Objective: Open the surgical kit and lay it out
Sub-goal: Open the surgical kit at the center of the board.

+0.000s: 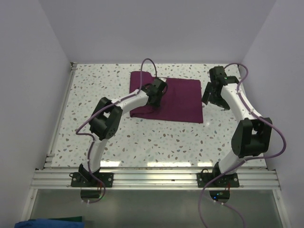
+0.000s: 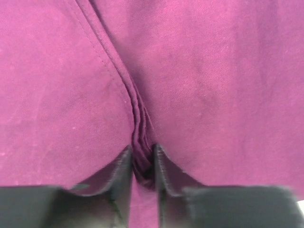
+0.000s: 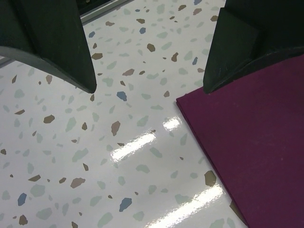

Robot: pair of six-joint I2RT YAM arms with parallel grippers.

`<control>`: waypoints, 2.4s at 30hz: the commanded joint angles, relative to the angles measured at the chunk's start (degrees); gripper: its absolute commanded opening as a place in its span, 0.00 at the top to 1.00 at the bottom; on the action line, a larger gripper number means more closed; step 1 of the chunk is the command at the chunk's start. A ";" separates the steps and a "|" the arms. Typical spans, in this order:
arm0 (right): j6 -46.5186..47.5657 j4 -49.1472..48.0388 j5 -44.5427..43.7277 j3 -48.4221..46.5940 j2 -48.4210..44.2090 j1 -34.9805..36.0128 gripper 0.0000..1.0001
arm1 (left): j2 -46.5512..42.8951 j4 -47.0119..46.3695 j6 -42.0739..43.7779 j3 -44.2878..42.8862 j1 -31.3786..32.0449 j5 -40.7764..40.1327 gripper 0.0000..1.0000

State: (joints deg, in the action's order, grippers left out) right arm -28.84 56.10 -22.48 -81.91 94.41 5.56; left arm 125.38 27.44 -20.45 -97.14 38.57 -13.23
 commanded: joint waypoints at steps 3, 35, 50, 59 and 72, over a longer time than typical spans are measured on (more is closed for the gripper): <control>-0.16 -0.90 1.47 -0.62 0.25 0.06 0.02 | -0.83 3.49 -0.38 -4.19 0.63 -2.14 0.99; 0.63 -1.52 11.94 -49.28 38.38 0.77 0.06 | -37.23 5.08 -12.78 33.16 -21.43 -4.87 0.01; -1.92 -8.28 3.40 -54.32 47.08 -2.13 0.35 | -34.68 4.46 -11.46 34.39 -21.43 -3.38 0.01; -2.19 -11.18 6.83 -56.52 51.75 -2.40 0.42 | -32.57 3.85 -11.72 33.33 -21.43 -3.90 0.01; -5.17 -14.61 9.38 -57.84 56.49 -3.01 0.56 | -30.90 5.34 -10.40 31.23 -21.52 -4.61 0.01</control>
State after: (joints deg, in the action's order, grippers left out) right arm -32.01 43.97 -14.39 -137.56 149.27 2.90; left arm 94.17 32.73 -32.03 -63.55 17.37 -16.91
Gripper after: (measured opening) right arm 0.452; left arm 0.991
